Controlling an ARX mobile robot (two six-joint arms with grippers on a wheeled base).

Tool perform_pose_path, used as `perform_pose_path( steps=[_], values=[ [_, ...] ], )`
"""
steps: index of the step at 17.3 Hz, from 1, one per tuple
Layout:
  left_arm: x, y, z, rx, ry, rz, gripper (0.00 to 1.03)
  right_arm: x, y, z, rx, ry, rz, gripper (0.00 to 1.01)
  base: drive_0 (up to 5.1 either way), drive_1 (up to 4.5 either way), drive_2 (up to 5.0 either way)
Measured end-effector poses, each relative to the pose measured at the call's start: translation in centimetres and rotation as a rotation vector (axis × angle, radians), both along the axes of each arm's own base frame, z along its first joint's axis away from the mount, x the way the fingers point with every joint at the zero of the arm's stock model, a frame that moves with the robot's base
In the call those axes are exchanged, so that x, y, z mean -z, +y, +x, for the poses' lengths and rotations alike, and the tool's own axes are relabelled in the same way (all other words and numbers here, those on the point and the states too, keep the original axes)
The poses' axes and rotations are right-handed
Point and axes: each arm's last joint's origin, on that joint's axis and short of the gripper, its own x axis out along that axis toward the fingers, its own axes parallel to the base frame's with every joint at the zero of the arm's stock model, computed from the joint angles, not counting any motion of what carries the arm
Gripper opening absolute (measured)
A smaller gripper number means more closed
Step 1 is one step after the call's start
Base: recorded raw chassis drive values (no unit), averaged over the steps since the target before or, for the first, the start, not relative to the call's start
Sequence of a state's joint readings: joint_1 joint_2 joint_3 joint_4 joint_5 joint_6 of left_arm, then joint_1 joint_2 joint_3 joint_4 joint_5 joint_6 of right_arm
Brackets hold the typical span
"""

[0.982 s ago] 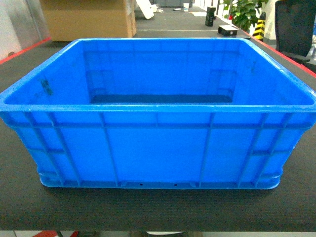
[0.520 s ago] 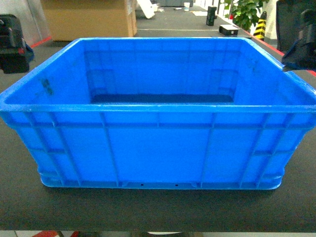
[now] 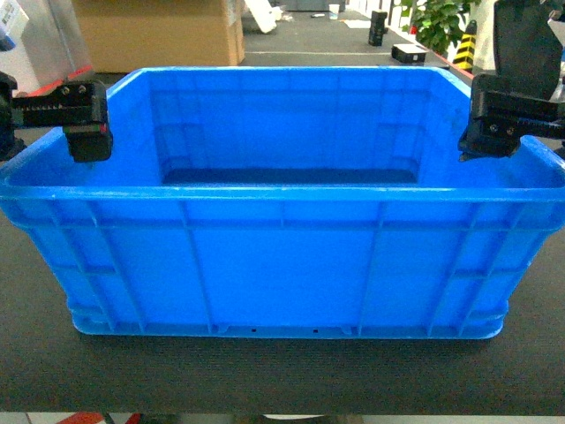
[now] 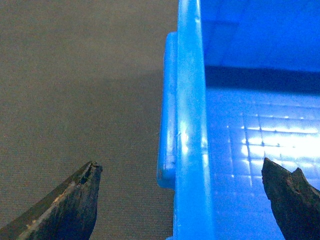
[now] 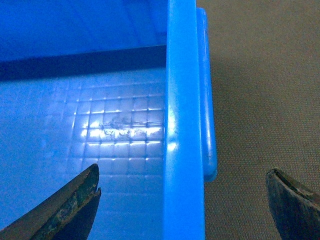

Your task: Place box next to blue box on left shelf

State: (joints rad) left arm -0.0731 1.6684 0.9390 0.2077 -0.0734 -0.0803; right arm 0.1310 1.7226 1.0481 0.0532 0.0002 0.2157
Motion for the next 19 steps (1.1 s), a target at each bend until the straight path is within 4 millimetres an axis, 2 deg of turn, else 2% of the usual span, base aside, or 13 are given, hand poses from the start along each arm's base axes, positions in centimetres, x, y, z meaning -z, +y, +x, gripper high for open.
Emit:
perform_pose_path(
  steps=[4, 5, 12, 13, 19],
  values=[
    [0.25, -0.01, 0.54, -0.006, 0.015, 0.008, 0.98, 0.35, 0.01, 0.36, 0.0, 0.012, -0.025, 0.98, 0.0, 0.0, 0.0],
    [0.11, -0.01, 0.61, -0.007, 0.013, 0.016, 0.96, 0.34, 0.01, 0.44, -0.003, 0.012, -0.031, 0.95, 0.0, 0.0, 0.0],
    [0.32, 0.0, 0.53, 0.001, 0.038, 0.042, 0.28, 0.68, 0.24, 0.83, -0.006, 0.028, -0.047, 0.26, 0.0, 0.0, 0.0],
    [0.25, -0.01, 0.57, -0.006, 0.036, 0.047, 0.22, 0.68, 0.25, 0.83, 0.005, 0.028, -0.055, 0.22, 0.0, 0.0, 0.0],
    [-0.02, -0.4, 0.09, -0.018, -0.014, 0.056, 0.19, 0.54, 0.42, 0.63, 0.009, -0.003, -0.057, 0.2, 0.0, 0.0, 0.0]
  ],
)
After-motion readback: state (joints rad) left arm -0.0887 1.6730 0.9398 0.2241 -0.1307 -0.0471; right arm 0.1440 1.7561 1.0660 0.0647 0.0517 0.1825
